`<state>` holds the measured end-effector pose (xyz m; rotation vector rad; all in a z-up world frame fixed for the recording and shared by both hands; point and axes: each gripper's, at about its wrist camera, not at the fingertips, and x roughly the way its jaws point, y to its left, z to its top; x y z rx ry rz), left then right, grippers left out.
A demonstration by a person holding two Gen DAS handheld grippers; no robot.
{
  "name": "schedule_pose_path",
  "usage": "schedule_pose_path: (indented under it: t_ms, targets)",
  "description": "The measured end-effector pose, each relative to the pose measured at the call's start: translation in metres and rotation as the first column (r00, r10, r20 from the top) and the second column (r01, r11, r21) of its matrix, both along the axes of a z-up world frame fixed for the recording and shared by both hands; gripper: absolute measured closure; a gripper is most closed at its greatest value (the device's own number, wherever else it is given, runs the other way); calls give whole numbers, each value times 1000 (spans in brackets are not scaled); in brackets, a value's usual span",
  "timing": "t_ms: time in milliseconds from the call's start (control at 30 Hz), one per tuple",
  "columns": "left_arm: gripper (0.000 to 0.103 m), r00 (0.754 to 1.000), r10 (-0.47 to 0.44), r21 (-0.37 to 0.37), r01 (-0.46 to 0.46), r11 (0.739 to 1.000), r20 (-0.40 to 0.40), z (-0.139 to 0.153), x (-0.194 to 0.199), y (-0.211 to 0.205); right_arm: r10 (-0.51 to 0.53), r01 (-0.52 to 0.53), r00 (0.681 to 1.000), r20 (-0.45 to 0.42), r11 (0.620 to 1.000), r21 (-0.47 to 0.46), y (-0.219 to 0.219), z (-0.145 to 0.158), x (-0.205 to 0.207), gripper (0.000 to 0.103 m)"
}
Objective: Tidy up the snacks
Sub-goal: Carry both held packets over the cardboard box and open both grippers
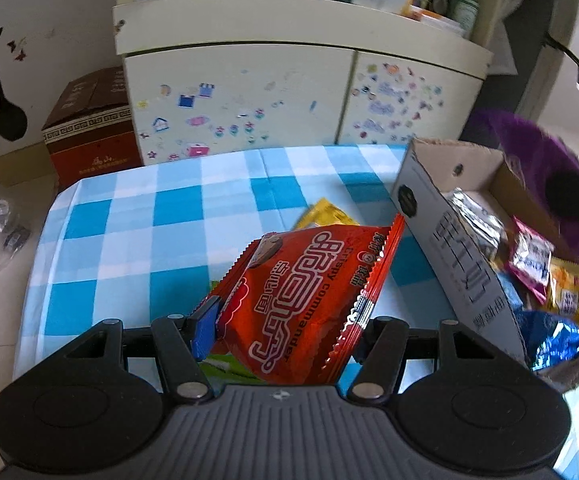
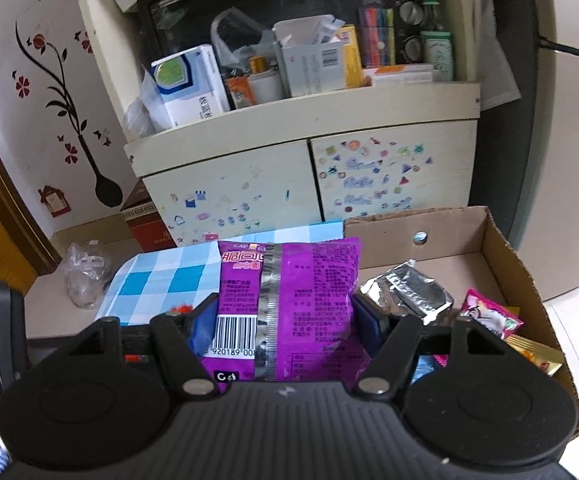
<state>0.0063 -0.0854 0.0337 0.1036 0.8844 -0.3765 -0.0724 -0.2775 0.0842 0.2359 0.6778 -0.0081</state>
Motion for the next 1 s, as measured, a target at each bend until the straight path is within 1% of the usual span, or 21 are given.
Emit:
schedule_pose_path:
  t_ms: [267, 400, 667, 867, 1000]
  targets:
    - [36, 999, -37, -50, 37, 998, -1, 9, -14, -26, -81, 80, 996, 26, 997, 22, -31, 13, -9, 34]
    - [36, 998, -57, -85, 57, 995, 2, 17, -20, -50, -136, 134, 990, 47, 990, 54, -54, 21, -17, 34]
    - [36, 991, -133, -128, 135, 982, 23, 26, -35, -104, -234, 227, 969, 75, 969, 98, -95, 32, -36, 34]
    - [36, 983, -182, -143, 184, 973, 23, 25, -41, -140, -315, 303, 947, 57, 940, 158, -121, 30, -43, 34]
    - [36, 979, -204, -140, 204, 969, 11, 19, -43, -159, -345, 332, 938, 38, 924, 189, -130, 25, -44, 33]
